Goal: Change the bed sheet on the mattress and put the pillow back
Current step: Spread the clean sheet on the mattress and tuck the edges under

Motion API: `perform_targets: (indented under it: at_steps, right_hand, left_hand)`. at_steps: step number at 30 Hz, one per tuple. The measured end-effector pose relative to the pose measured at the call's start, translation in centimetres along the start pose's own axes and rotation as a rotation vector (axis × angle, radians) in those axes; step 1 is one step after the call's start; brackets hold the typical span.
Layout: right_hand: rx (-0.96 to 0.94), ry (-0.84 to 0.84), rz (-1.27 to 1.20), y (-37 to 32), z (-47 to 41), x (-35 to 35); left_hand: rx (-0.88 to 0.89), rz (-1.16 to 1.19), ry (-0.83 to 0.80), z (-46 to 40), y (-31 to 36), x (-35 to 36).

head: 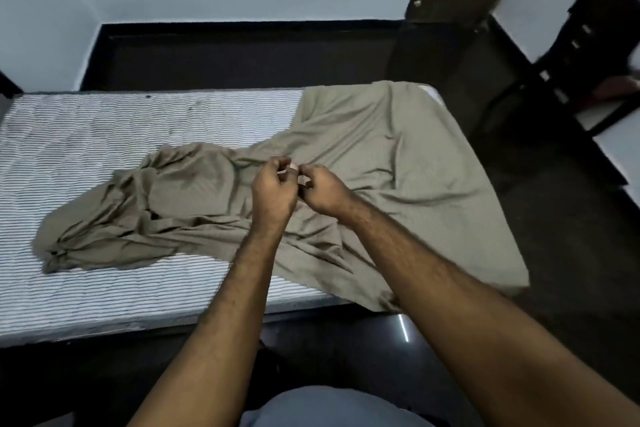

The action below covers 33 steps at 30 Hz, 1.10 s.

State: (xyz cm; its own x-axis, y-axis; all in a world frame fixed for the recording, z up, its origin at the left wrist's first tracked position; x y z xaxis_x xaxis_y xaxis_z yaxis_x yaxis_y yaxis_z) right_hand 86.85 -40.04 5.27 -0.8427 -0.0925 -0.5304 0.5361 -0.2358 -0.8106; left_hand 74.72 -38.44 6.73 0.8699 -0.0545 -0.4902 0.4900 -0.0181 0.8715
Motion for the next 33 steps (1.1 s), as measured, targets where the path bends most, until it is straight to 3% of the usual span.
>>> perform_targets:
  at_steps: [4,7,10,17,26,33]
  right_hand:
    - [0.007,0.08,0.02,6.9,7.9,-6.1]
    - [-0.02,0.134,0.001,12.2,13.4,-9.8]
    - [0.01,0.164,-0.004,16.7,19.3,-12.3]
    - [0.084,0.101,0.012,22.8,25.1,-14.6]
    - [0.153,0.108,0.011,30.2,27.8,-12.8]
    - [0.198,-0.041,0.061,44.0,27.6,-5.9]
  left_hand:
    - [0.043,0.008,0.029,7.6,3.4,7.1]
    - [-0.028,0.074,0.062,14.9,4.5,12.3]
    - [-0.078,0.061,-0.003,21.6,4.9,16.8]
    - [-0.038,-0.031,-0.054,28.2,5.1,20.3]
    - [-0.044,-0.014,-0.182,31.4,0.6,26.7]
    - [-0.116,-0.023,-0.288,34.6,-10.6,34.9]
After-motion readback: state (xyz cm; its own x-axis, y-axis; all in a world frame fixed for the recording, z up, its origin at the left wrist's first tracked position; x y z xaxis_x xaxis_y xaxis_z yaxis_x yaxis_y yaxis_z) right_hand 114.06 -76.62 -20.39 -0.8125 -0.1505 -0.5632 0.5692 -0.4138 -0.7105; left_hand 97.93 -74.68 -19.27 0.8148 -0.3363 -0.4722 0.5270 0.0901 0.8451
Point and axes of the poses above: each hand's wrist, its own z-axis away from the middle knuckle, its own x-axis out of the palm, y = z × x, the point moved 2 cm from there along -z, towards the middle knuckle, and after that the axes turned 6 degrees about -z, right-handed, at the moved point
